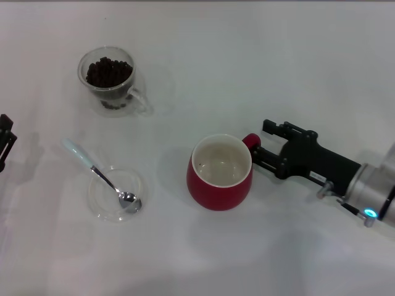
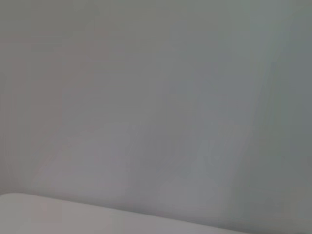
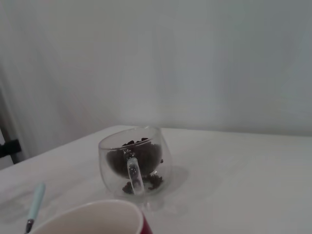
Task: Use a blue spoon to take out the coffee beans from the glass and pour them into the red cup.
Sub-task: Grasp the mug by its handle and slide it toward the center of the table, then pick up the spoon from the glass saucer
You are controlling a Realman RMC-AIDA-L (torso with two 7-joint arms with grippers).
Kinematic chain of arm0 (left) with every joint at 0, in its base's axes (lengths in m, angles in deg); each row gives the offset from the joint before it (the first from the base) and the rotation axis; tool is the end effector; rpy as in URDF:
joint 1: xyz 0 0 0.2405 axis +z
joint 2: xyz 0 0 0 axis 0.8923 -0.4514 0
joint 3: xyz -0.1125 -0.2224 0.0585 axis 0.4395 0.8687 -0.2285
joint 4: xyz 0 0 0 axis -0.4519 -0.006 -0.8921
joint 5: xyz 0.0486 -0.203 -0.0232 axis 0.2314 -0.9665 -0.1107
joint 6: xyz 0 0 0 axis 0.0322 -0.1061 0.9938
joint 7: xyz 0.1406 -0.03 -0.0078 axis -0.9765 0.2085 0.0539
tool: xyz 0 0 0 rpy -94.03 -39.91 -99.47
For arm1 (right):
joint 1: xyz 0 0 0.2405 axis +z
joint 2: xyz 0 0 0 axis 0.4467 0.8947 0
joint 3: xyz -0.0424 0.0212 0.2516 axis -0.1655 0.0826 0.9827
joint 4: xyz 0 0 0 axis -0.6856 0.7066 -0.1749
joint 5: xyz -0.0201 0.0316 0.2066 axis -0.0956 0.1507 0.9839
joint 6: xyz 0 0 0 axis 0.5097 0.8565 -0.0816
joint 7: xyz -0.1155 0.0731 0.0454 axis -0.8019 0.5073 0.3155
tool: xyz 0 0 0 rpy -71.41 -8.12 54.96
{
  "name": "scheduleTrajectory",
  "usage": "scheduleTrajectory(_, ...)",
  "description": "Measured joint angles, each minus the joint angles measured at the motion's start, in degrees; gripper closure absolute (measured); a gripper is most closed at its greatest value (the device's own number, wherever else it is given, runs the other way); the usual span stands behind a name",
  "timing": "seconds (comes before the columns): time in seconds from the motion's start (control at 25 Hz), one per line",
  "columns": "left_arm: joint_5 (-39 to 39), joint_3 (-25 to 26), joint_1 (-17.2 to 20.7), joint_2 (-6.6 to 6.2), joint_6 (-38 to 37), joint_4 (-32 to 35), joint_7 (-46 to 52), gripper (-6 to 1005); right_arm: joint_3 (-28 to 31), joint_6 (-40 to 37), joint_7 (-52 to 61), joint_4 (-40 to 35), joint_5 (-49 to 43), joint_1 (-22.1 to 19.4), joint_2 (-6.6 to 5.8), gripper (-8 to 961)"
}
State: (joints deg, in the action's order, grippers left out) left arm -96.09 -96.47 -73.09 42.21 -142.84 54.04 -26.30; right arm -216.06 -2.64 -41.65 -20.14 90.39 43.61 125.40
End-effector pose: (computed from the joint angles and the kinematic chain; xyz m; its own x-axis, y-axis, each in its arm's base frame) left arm -0.3697 0.2194 -0.0318 0.5570 0.0631 0.8281 0.8264 -0.1405 -0.5452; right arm 0.3280 0.2452 -0.0855 0.6622 -0.3394 -0.6680 -0.6827 -0.6408 -0.3511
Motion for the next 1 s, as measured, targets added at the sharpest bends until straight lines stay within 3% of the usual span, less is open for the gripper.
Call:
scheduleTrajectory(0.16,0.0,0.0,0.0,0.0,0.0,0.0,0.0,125,-0.1,-5.9,5.0,5.4,-1.8,0.7,-0.04,280)
scheduleTrajectory(0.52,-0.4,0.4,0.2,0.05,-2.0,0.0,4.3,150,0.2,-16.2,15.8,15.7,-4.9,0.7,-1.58,280)
scheduleTrajectory(0.72,2.5,0.0,-1.0,-0.39,-2.1,-6.0,32.5,151,3.2,-21.8,14.9,18.9,-2.5,-1.4,-1.69,283)
scheduleTrajectory(0.88,13.3,0.0,-4.4,-0.63,-2.3,-15.4,56.6,152,7.7,-24.3,12.6,19.5,-2.2,-3.2,-1.71,288)
scheduleTrajectory(1.0,21.6,0.0,-7.6,-1.43,-3.1,-19.4,66.2,153,11.2,-25.9,9.9,19.5,-2.2,-4.4,-1.41,289)
